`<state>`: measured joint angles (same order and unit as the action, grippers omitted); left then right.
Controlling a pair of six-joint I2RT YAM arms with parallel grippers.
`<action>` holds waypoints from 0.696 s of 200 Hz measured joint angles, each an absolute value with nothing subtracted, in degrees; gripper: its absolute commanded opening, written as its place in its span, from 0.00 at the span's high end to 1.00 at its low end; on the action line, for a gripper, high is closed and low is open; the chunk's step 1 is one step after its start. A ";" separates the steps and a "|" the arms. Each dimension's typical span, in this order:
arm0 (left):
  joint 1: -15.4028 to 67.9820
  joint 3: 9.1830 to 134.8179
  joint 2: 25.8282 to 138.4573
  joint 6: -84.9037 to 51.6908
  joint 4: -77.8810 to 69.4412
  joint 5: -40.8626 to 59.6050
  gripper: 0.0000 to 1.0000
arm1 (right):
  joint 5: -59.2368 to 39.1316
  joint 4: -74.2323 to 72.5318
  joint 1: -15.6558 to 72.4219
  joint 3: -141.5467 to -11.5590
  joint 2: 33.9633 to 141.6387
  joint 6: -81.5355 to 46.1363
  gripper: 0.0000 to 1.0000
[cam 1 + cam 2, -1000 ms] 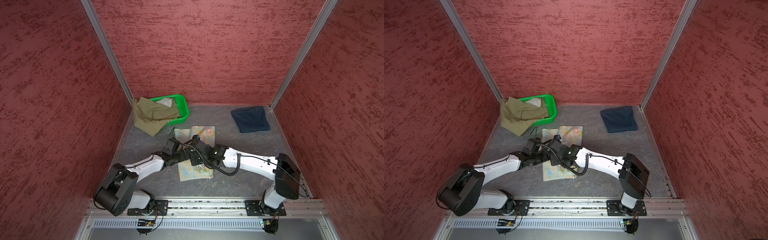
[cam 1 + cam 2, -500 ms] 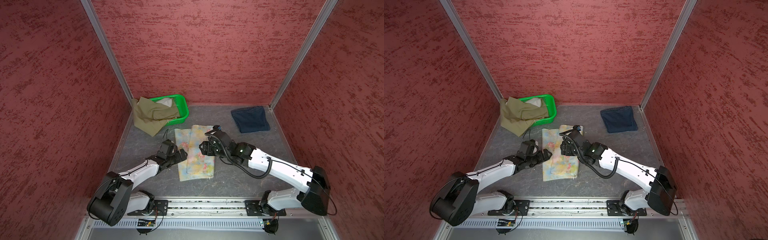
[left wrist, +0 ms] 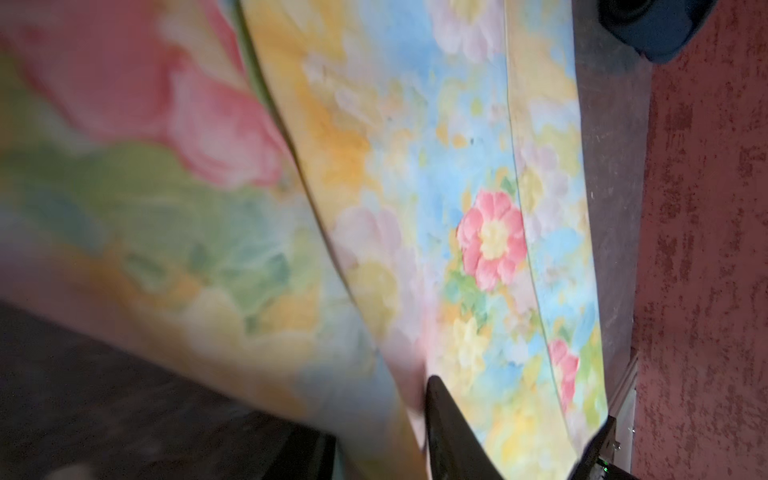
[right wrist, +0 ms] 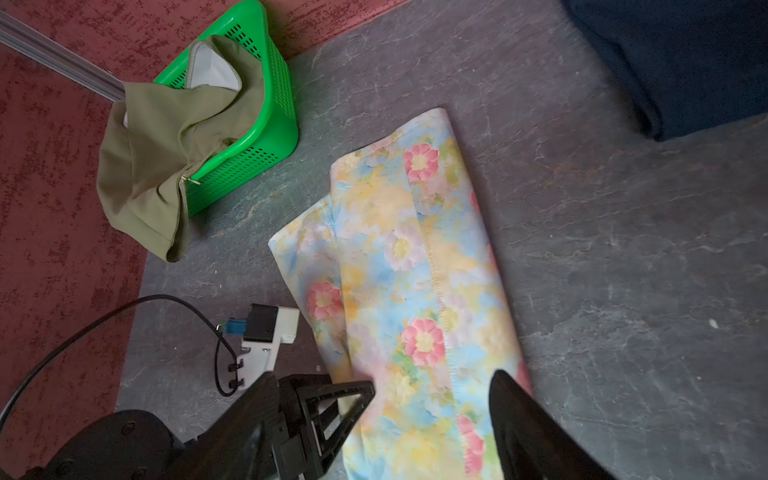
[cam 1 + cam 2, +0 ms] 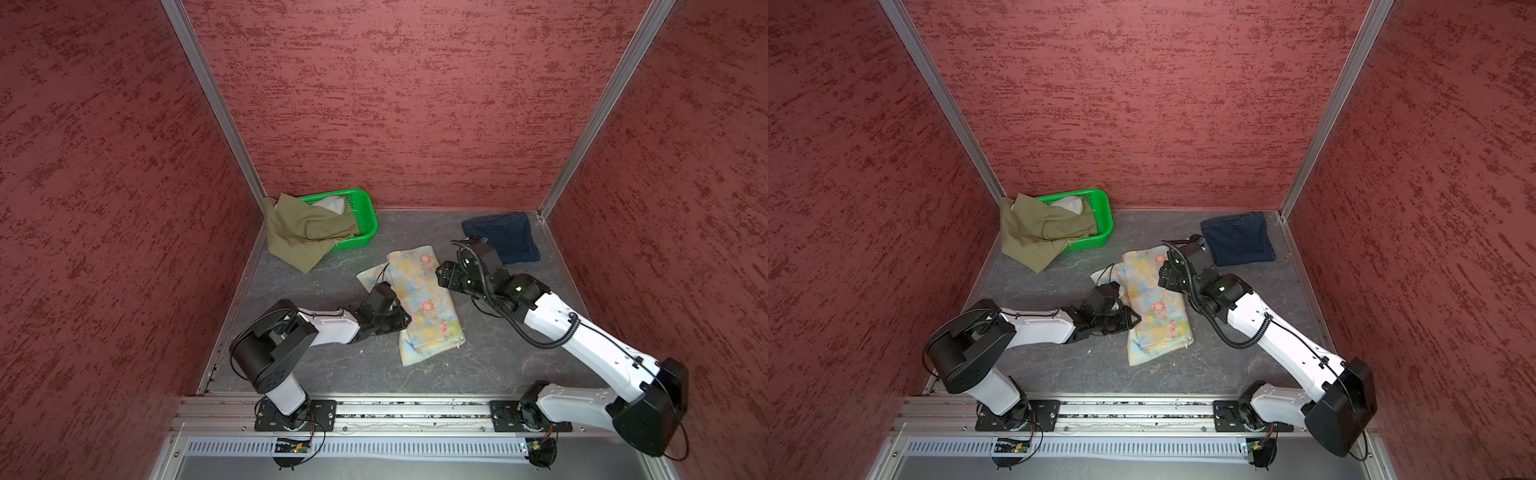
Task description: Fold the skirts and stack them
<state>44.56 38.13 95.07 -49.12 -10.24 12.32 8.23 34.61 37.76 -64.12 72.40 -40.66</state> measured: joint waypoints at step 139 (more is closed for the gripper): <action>25.41 31.16 78.89 -45.21 2.94 11.05 0.01 | 14.11 30.61 42.92 -81.80 111.68 -21.87 0.39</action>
<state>25.41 31.16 78.89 -45.21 2.94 11.05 14.11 30.61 42.92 -81.80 111.68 -21.87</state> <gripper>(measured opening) 0.994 0.631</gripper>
